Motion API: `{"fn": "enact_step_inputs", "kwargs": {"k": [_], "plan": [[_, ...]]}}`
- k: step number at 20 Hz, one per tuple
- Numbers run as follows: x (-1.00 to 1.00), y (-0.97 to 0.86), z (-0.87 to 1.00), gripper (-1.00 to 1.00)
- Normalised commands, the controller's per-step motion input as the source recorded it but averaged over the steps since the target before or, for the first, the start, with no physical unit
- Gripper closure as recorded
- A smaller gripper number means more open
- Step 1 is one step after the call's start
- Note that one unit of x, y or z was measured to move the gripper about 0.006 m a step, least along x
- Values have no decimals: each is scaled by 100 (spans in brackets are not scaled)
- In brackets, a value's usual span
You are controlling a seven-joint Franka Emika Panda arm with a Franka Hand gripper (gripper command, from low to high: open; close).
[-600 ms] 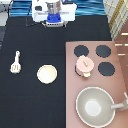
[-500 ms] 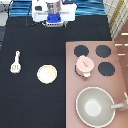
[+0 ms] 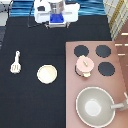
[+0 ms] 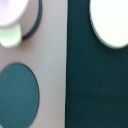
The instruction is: Take the lid off the pot, put the pot on the plate, and use the tool to push the pot to the front of the table.
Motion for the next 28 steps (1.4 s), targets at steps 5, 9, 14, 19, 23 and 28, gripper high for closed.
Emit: {"fn": "enact_step_inputs", "kwargs": {"k": [5,9,14,19,23,28], "plan": [[100,54,50,-100],[96,54,36,-100],[73,68,5,-100],[64,66,-4,-100],[67,60,-22,-100],[57,53,-43,-100]]}}
